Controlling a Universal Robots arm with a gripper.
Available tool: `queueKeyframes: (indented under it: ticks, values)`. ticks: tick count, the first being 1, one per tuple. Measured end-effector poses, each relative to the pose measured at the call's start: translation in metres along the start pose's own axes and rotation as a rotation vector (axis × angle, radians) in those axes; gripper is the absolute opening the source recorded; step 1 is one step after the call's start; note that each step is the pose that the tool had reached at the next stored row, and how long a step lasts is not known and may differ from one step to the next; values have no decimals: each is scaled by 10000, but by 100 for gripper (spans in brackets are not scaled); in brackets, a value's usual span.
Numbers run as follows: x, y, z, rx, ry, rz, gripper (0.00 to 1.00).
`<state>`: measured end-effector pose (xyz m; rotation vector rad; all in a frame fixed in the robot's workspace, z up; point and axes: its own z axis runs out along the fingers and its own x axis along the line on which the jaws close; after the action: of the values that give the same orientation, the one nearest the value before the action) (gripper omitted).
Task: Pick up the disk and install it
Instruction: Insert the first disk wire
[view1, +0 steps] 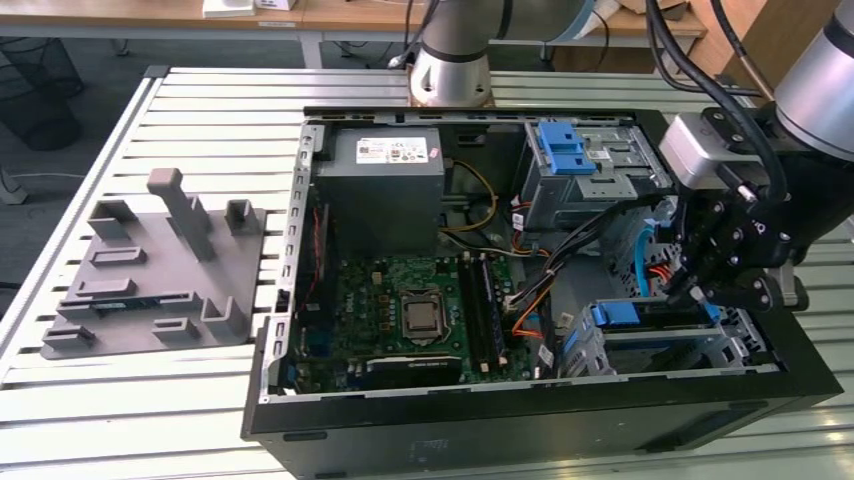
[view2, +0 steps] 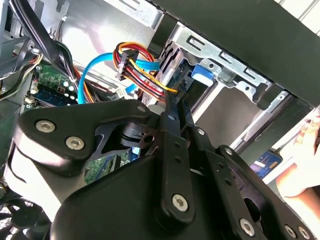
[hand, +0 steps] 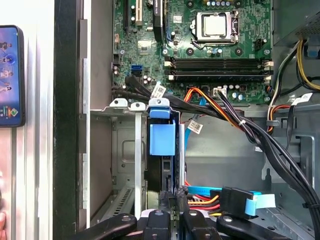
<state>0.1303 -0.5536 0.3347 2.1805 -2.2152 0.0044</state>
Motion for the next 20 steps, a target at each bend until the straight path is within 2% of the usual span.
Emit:
queueKeyframes:
  ticks: [12,20]
  values:
    - [3,-4,10,-11,-1,0,17]
    - [4,-6,-16,-30,-1,2,17]
